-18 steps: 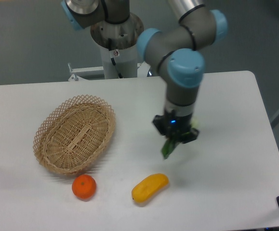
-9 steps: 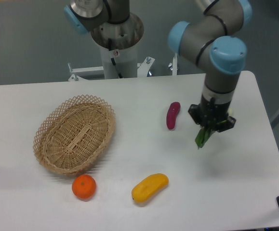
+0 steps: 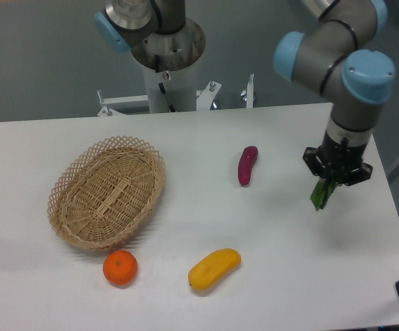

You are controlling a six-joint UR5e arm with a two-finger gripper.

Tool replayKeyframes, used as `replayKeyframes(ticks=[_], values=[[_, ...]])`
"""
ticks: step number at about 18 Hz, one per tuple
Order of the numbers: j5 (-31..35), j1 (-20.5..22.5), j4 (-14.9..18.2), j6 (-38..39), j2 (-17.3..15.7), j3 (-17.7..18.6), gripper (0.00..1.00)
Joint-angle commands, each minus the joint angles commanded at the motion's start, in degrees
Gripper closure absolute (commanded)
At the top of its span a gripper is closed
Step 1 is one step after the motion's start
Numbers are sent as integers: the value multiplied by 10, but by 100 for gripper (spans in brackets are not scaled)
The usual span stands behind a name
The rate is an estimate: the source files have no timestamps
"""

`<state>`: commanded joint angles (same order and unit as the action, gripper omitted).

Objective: Pick up the green vegetable from the basket
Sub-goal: 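Carry the held bok choy away from the basket toward the table edge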

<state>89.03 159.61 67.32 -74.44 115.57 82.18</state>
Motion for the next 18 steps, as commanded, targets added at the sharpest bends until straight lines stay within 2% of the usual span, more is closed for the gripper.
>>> replayKeyframes(ticks=[4,7,14,18], values=[[-3,13,3,-24,11,-16,100],[-8,23,18,-27,21,-32,96],[-7,25,48,-40,35,-62,96],[-4,25,47,-45,37,-64,96]])
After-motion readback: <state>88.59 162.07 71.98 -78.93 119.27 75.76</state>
